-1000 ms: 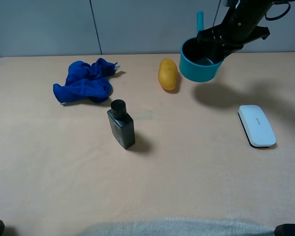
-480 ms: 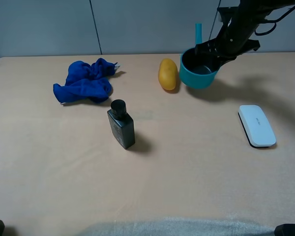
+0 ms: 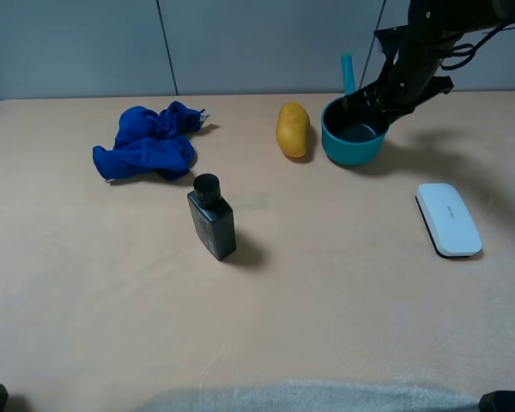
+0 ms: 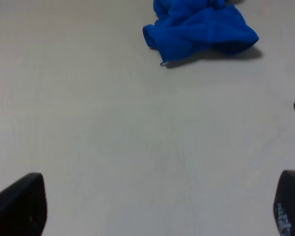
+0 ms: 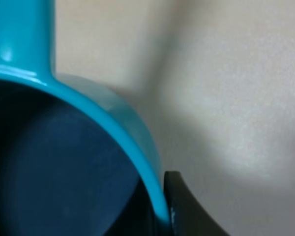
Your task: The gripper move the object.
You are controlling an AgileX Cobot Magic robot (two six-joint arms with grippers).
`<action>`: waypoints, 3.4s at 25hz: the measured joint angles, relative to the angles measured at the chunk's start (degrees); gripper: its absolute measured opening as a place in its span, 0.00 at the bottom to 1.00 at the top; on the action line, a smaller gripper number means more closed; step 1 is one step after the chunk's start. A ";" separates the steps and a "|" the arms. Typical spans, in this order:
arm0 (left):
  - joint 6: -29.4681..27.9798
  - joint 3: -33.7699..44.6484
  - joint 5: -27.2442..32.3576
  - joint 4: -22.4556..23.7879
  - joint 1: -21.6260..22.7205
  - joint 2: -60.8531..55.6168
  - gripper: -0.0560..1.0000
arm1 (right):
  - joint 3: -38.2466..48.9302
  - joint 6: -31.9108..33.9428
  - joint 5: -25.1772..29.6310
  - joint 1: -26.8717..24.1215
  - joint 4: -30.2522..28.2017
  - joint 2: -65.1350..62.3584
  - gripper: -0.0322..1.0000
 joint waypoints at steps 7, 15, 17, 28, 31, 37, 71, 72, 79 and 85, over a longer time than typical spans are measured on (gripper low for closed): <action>0.00 0.00 0.00 0.00 0.00 0.00 0.93 | 0.00 0.05 -0.06 0.00 -0.54 0.45 0.01; 0.00 0.00 0.00 0.00 0.00 0.00 0.93 | 0.00 0.12 -0.06 0.00 -1.07 0.45 0.03; 0.00 0.00 0.00 0.00 0.00 0.00 0.93 | 0.00 0.17 -0.11 0.00 -1.14 0.45 0.08; 0.00 0.00 0.00 0.00 0.00 0.00 0.93 | 0.00 0.17 -0.47 0.00 -2.69 0.45 0.69; 0.00 0.00 0.00 0.00 0.00 0.00 0.93 | 0.00 0.17 -0.47 0.00 -2.89 0.45 0.70; 0.00 0.00 0.00 0.00 0.00 0.00 0.93 | 0.00 0.21 0.30 0.00 -3.06 -1.37 0.70; 0.00 0.00 0.00 0.00 0.00 0.00 0.93 | -0.18 -3.56 23.35 0.00 14.39 -21.52 0.70; 0.00 0.00 0.00 0.00 0.00 0.00 0.93 | -0.18 -3.87 24.37 0.00 14.63 -22.30 0.70; 0.00 0.00 0.00 0.00 0.00 0.00 0.93 | -0.18 -4.80 29.83 0.00 15.98 -27.51 0.70; 0.00 0.00 0.00 0.00 0.00 0.00 0.93 | -0.18 -5.00 33.27 0.00 16.32 -31.82 0.70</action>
